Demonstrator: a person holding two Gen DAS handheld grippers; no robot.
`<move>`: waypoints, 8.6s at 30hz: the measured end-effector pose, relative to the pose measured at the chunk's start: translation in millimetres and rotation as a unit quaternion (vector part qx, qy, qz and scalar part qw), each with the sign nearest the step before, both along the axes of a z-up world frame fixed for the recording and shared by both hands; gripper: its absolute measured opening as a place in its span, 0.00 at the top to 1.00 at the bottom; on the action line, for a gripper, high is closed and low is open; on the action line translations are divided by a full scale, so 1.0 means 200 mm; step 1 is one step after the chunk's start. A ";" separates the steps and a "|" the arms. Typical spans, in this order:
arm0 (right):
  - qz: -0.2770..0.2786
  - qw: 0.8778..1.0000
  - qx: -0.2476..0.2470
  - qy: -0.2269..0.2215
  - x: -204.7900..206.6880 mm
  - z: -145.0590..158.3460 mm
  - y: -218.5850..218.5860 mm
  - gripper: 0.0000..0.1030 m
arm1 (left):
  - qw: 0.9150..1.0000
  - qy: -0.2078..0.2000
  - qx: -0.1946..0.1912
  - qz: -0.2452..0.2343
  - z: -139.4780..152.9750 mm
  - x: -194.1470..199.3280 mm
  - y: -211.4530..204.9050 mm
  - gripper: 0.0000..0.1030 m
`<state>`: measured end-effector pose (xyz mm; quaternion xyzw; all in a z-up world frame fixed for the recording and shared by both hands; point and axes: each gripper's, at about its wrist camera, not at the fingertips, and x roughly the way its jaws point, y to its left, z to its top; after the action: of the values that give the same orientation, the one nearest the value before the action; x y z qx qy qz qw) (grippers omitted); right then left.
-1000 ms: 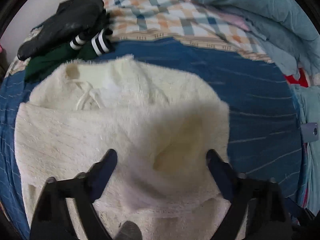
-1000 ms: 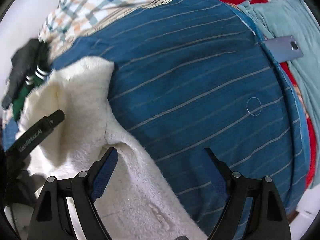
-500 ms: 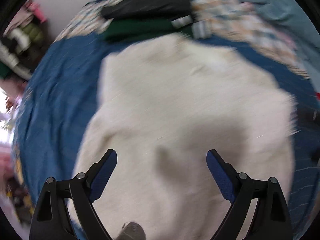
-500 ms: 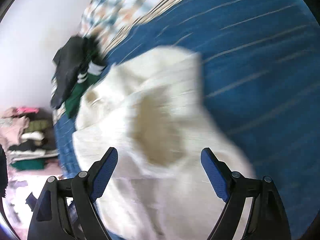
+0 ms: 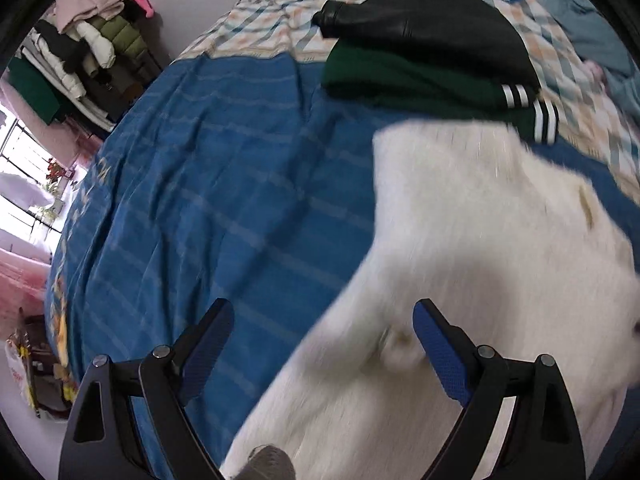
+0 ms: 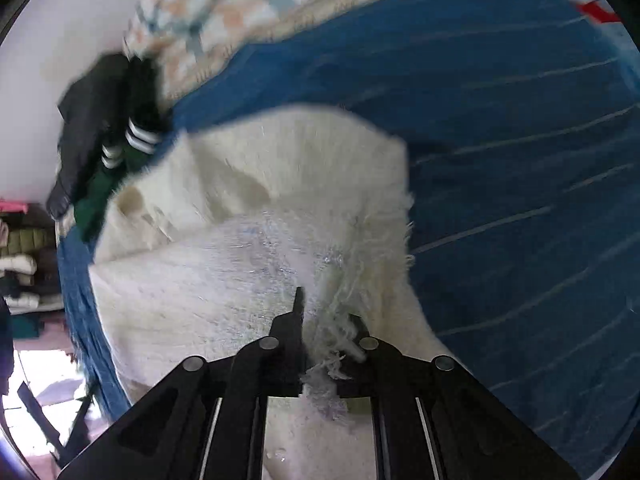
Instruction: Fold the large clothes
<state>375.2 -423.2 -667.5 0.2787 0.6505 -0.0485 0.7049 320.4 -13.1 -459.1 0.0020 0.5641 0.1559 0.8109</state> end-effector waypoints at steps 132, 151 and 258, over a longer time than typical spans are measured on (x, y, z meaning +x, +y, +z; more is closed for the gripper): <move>0.134 0.978 -0.133 0.084 -0.24 0.24 -0.68 0.36 | 0.961 0.123 0.246 -0.020 -0.25 -0.66 -1.38 0.00; 0.032 0.971 -0.193 0.139 -0.61 0.36 -1.20 0.34 | 0.914 0.175 0.335 -0.146 -0.51 -1.12 -2.36 0.00; 0.282 0.956 0.035 0.069 1.20 0.04 2.05 0.83 | 0.965 0.050 -0.084 0.242 -0.12 -0.84 0.47 0.32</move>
<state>615.5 -13.9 -658.9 0.1042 0.7507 0.1557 0.6335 152.5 81.8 -484.1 -0.1949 0.5988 0.2994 0.7168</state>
